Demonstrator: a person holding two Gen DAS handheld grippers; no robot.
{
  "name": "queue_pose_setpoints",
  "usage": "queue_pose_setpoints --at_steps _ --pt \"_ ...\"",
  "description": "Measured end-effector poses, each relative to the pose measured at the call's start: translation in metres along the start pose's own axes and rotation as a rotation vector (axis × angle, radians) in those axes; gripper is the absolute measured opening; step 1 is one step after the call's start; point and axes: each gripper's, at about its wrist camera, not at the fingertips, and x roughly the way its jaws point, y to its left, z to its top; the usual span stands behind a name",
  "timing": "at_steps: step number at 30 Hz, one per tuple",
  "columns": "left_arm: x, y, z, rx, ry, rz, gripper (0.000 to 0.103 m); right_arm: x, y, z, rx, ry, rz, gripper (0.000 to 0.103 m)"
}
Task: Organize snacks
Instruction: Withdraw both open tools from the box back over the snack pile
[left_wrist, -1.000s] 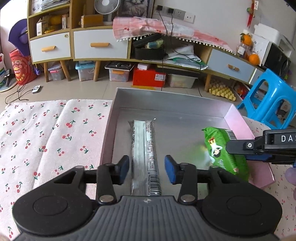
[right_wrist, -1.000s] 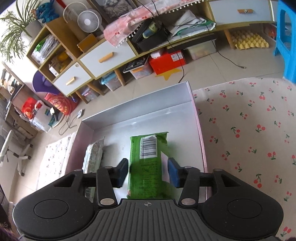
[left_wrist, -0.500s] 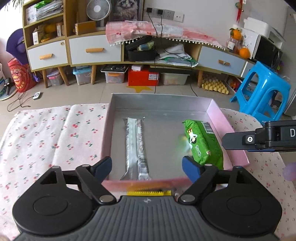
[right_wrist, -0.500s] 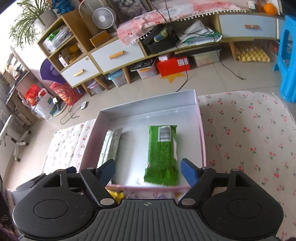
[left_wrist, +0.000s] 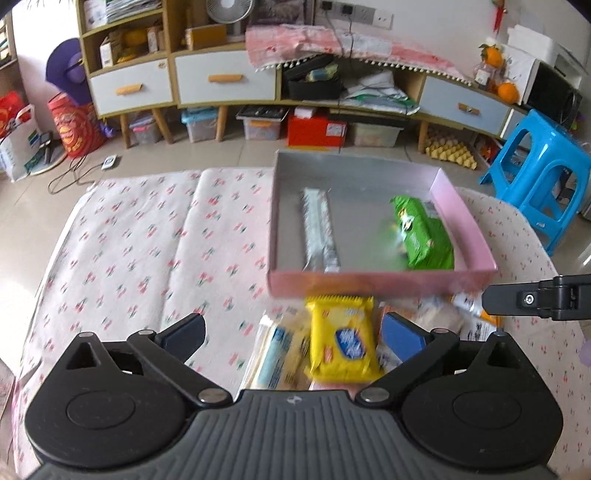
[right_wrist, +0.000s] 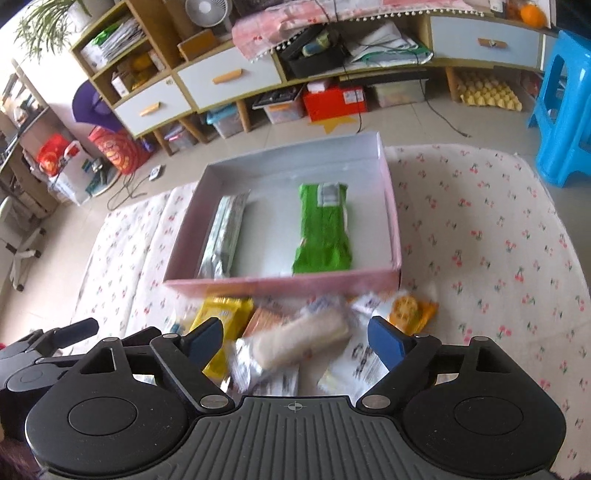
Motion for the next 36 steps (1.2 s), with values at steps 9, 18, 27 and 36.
queue_pose_setpoints --at_steps 9,18,27,36 --pt "-0.01 0.014 -0.032 -0.028 0.059 0.027 0.102 0.0 0.01 -0.035 -0.037 0.014 0.01 0.088" --pt "-0.014 0.025 -0.069 -0.022 0.035 0.034 0.102 0.01 0.021 -0.073 -0.159 0.036 0.026 0.088" --pt "-0.023 0.039 -0.107 0.041 -0.031 0.031 0.102 0.01 0.018 -0.11 -0.362 0.017 0.132 0.088" --pt "-0.021 0.059 -0.136 -0.057 -0.005 -0.062 0.098 0.016 0.02 -0.148 -0.636 0.076 0.217 0.088"
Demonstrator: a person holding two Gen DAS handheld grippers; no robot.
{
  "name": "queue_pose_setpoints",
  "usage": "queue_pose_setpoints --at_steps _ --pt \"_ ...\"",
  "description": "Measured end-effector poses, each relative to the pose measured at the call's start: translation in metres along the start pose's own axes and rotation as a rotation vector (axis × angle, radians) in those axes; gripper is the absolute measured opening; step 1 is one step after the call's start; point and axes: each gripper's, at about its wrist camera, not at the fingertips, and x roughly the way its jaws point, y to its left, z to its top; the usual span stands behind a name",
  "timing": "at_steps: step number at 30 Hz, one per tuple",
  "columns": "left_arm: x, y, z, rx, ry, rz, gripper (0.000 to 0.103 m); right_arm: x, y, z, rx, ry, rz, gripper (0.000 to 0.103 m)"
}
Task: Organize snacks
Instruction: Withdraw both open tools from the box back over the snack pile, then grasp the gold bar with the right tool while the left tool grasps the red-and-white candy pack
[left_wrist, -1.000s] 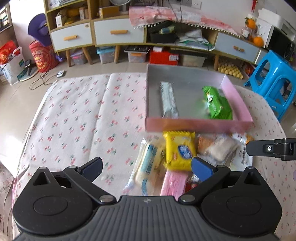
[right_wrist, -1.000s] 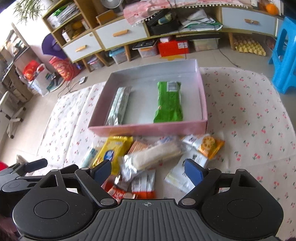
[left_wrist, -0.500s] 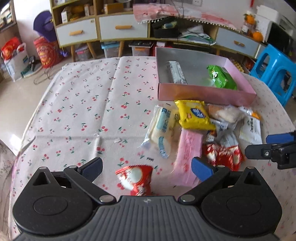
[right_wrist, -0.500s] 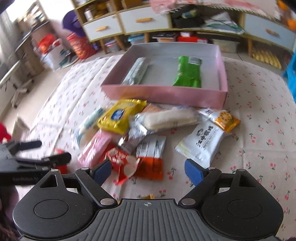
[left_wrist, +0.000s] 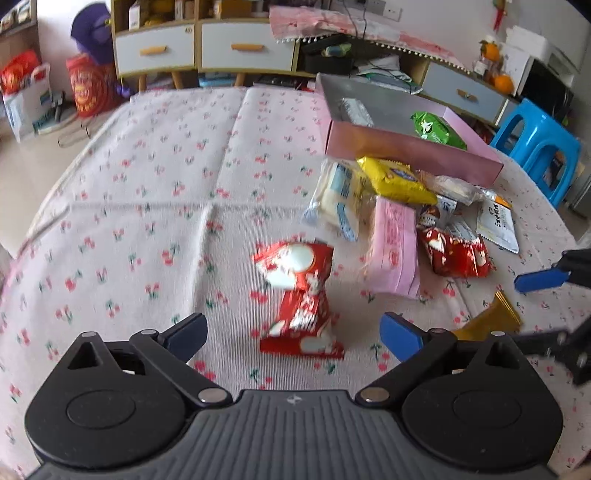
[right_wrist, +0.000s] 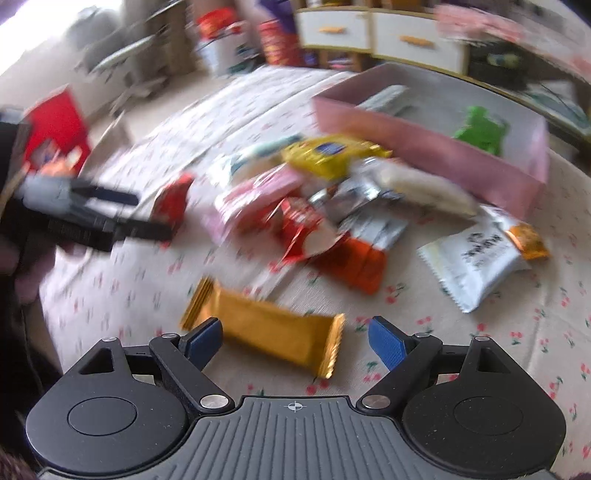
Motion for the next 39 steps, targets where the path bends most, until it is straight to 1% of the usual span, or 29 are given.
queue_pose_setpoints --at_steps 3,5,6,9,16,19,24,27,29,30,31,32,35,36,38,39 --pt "0.002 0.003 -0.003 -0.019 0.01 -0.005 0.095 0.007 0.013 -0.005 -0.107 0.018 -0.03 0.088" --pt "0.003 0.002 -0.003 -0.008 0.009 0.008 0.093 0.013 0.02 -0.007 -0.16 0.026 -0.065 0.089" --pt "0.004 0.001 -0.003 0.002 0.005 0.019 0.092 0.013 0.021 -0.007 -0.168 0.017 -0.068 0.09" --pt "0.005 -0.003 0.0 0.022 -0.002 0.034 0.088 0.015 0.02 -0.003 -0.156 0.003 -0.084 0.09" --pt "0.007 -0.006 -0.001 0.072 -0.005 0.062 0.083 0.022 0.013 0.002 -0.092 -0.018 -0.073 0.09" --pt "0.006 -0.006 0.0 0.081 -0.005 0.064 0.078 0.024 0.013 0.005 -0.083 -0.023 -0.078 0.089" --pt "0.006 -0.009 0.003 0.104 0.0 0.053 0.064 0.025 0.014 0.006 -0.081 -0.019 -0.075 0.087" --pt "0.005 -0.01 0.003 0.118 0.004 0.042 0.058 0.023 0.014 0.005 -0.081 -0.018 -0.064 0.082" --pt "0.005 -0.011 0.003 0.123 0.006 0.039 0.056 0.022 0.015 0.005 -0.086 -0.015 -0.057 0.075" --pt "0.004 -0.011 0.004 0.125 0.008 0.036 0.053 0.021 0.016 0.006 -0.088 -0.013 -0.053 0.073" --pt "0.004 -0.011 0.004 0.125 0.01 0.031 0.051 0.021 0.018 0.006 -0.091 -0.011 -0.048 0.068" --pt "0.003 -0.011 0.004 0.126 0.012 0.026 0.047 0.02 0.019 0.006 -0.094 -0.01 -0.044 0.065" --pt "0.003 -0.012 0.005 0.131 0.018 0.01 0.038 0.017 0.022 0.005 -0.098 -0.003 -0.029 0.048" --pt "0.003 -0.013 0.005 0.131 0.021 0.008 0.035 0.017 0.023 0.006 -0.095 0.001 -0.025 0.045" --pt "0.002 -0.013 0.006 0.127 0.026 -0.003 0.033 0.016 0.023 0.007 -0.074 0.013 -0.029 0.035" --pt "0.002 -0.012 0.007 0.117 0.032 -0.011 0.033 0.015 0.023 0.008 -0.058 0.022 -0.036 0.032"
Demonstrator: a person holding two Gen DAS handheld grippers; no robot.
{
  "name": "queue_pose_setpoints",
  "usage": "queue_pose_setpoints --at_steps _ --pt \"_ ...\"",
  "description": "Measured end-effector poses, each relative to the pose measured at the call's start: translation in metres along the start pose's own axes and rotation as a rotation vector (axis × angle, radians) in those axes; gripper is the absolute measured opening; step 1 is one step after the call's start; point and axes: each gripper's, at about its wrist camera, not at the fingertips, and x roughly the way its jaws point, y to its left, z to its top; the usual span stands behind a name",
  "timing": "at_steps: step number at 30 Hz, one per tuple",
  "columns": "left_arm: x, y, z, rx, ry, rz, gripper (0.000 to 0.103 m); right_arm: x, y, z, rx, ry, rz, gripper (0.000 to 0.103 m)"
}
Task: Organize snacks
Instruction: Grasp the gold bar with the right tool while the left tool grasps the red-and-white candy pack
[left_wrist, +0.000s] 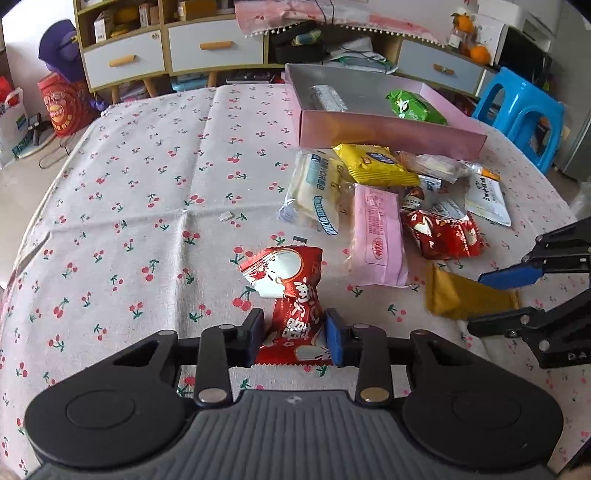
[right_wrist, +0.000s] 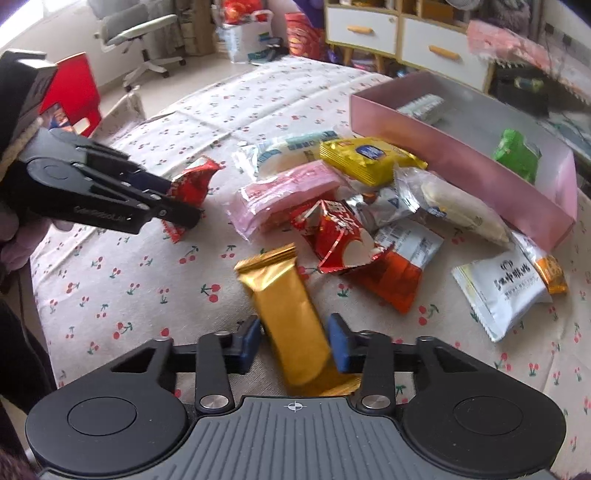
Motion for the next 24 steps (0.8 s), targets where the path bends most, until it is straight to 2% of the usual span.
queue_pose_setpoints --at_steps 5,8,13,17,20,24 --pt "0.0 0.001 0.001 -0.024 0.014 -0.012 0.032 0.0 -0.003 0.004 0.071 0.036 -0.002 0.029" --pt "0.0 -0.001 0.001 -0.02 0.017 -0.008 0.033 0.0 -0.002 0.004 0.086 0.042 0.011 0.034" --pt "0.003 -0.007 0.001 0.023 0.02 0.011 0.035 0.0 -0.003 0.005 0.113 0.047 0.013 0.034" --pt "0.004 -0.011 0.001 0.049 0.028 0.028 0.036 0.001 0.008 0.004 0.045 0.043 -0.027 0.033" --pt "0.004 -0.012 0.003 0.054 0.032 0.038 0.031 0.001 0.016 0.004 -0.001 0.041 -0.056 0.028" --pt "0.003 -0.011 0.004 0.043 0.044 0.035 0.027 0.0 0.018 0.006 0.002 0.057 -0.067 0.028"
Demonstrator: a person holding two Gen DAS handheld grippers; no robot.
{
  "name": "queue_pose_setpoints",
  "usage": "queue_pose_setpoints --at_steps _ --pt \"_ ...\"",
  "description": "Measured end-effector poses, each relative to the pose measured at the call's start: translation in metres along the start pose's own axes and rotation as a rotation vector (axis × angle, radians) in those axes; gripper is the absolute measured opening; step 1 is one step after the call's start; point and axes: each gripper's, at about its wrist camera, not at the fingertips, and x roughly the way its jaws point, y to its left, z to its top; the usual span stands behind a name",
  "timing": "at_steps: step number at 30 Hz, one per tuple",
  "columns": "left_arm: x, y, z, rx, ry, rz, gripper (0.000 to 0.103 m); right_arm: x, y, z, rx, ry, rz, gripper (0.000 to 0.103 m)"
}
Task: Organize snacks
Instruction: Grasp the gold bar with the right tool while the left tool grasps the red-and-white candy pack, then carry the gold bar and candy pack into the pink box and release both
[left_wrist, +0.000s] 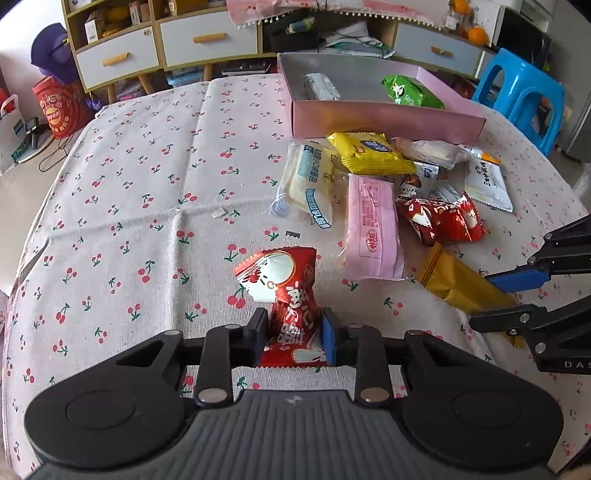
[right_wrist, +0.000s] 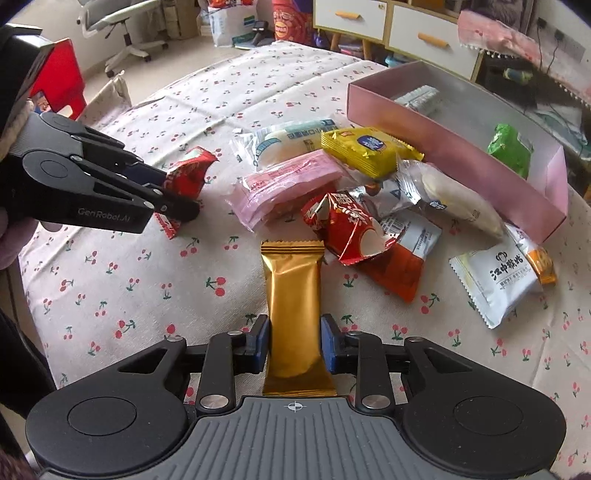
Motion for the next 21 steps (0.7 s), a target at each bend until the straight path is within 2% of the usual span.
queue_pose_setpoints --at_steps 5,14,21 --pt "-0.003 0.003 0.005 -0.033 0.007 -0.021 0.023 -0.007 -0.009 0.005 0.091 0.012 0.029 0.028" --pt "-0.014 0.0 0.019 -0.078 -0.008 -0.083 0.022 -0.03 -0.028 0.012 0.246 -0.025 0.143 0.028" --pt "-0.02 -0.007 0.039 -0.107 -0.053 -0.115 0.022 -0.046 -0.047 0.026 0.315 -0.074 0.142 0.028"
